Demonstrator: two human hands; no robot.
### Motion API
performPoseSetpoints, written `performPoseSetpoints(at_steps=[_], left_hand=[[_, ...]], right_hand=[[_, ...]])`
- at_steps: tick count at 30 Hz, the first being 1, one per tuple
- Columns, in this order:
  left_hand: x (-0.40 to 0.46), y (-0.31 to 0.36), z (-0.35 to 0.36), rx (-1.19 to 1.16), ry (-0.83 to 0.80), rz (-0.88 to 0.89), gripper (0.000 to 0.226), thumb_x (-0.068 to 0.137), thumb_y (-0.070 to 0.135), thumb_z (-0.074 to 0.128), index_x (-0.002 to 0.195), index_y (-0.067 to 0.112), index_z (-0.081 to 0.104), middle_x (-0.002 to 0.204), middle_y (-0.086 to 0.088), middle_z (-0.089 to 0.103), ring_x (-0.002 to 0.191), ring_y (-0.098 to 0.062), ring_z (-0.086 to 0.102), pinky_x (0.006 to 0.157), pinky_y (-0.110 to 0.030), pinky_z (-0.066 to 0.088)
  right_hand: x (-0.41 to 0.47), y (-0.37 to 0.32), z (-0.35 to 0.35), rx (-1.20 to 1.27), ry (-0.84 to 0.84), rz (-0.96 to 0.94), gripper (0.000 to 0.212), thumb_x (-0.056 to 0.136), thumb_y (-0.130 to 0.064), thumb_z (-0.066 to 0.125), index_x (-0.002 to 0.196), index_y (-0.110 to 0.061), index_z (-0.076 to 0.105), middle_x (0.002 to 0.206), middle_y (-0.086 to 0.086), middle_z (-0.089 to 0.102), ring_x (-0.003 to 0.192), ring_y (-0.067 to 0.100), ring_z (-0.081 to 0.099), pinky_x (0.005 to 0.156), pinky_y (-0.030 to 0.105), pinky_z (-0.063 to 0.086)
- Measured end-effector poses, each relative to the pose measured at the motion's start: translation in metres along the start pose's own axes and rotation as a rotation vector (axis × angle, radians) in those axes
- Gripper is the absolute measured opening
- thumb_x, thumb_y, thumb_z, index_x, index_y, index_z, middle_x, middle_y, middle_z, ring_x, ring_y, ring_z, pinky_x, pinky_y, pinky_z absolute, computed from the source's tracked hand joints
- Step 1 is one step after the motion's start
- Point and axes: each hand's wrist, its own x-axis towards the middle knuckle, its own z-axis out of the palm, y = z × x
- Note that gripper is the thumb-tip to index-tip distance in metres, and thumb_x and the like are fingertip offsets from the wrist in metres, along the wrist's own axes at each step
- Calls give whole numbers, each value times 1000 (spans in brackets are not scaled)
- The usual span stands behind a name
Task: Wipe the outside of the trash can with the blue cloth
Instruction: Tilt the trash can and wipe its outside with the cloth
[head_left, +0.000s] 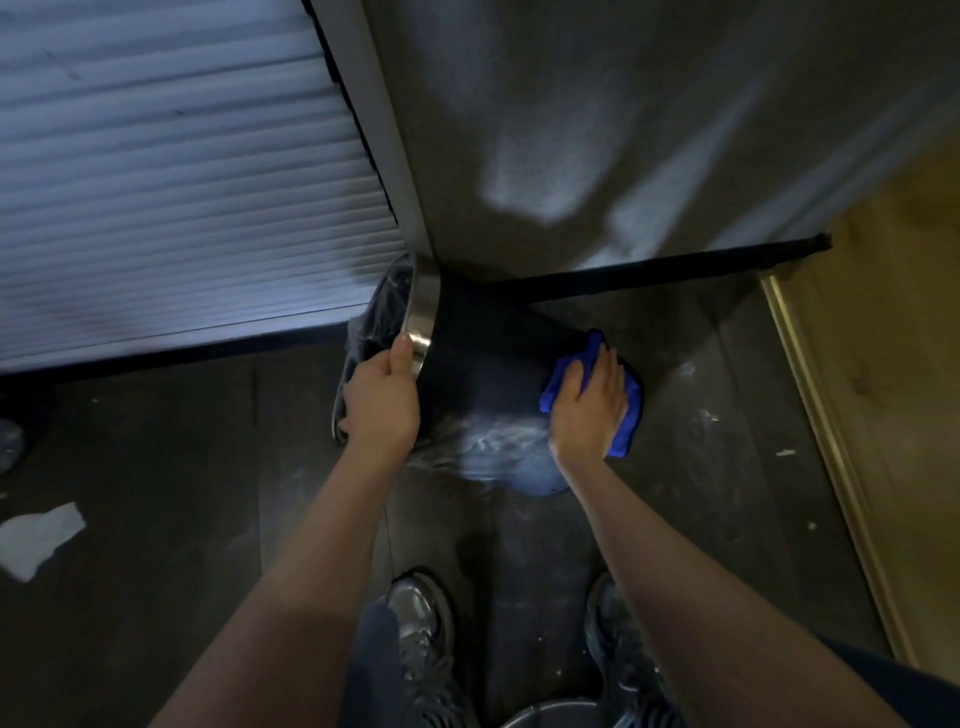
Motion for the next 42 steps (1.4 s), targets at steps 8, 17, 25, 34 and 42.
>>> performPoseSetpoints(at_steps=[8, 17, 25, 34, 42], left_hand=[[3, 23, 16, 109, 48, -70, 44, 94, 44, 34, 89, 11, 62, 98, -13, 55, 107, -35, 53, 103, -50, 36], [24, 12, 3, -1, -59, -134, 49, 92, 42, 42, 109, 1, 62, 115, -26, 61, 109, -40, 56, 98, -46, 45], [16, -17, -31, -55, -503, 81, 41, 90, 5, 47, 125, 27, 47, 114, -4, 54, 104, -17, 55, 79, -21, 47], [12, -34, -26, 124, -239, 244, 18, 91, 30, 50, 90, 15, 59, 76, 1, 59, 71, -9, 54, 59, -21, 39], [8, -41, -18, 64, -197, 299, 30, 92, 24, 49, 63, 30, 53, 62, 12, 53, 62, 1, 48, 51, -1, 35]], right_hand=[[-59, -53, 16, 114, -24, -375, 56, 90, -41, 25, 141, -16, 29, 150, 3, 32, 140, 20, 23, 114, 37, 14], [-45, -57, 17, -24, -151, -507, 51, 93, -35, 27, 141, -19, 29, 149, 2, 34, 139, 20, 26, 115, 39, 19], [-12, -14, 2, -29, -80, -320, 42, 97, -24, 35, 138, -14, 36, 144, 8, 42, 134, 24, 37, 110, 39, 27], [9, 41, -16, 127, -156, -72, 43, 100, -27, 23, 142, -17, 25, 150, 4, 29, 140, 19, 22, 117, 34, 16], [11, 28, -21, 102, -131, -23, 43, 99, -23, 27, 141, -16, 28, 149, 7, 33, 138, 23, 26, 115, 43, 19]])
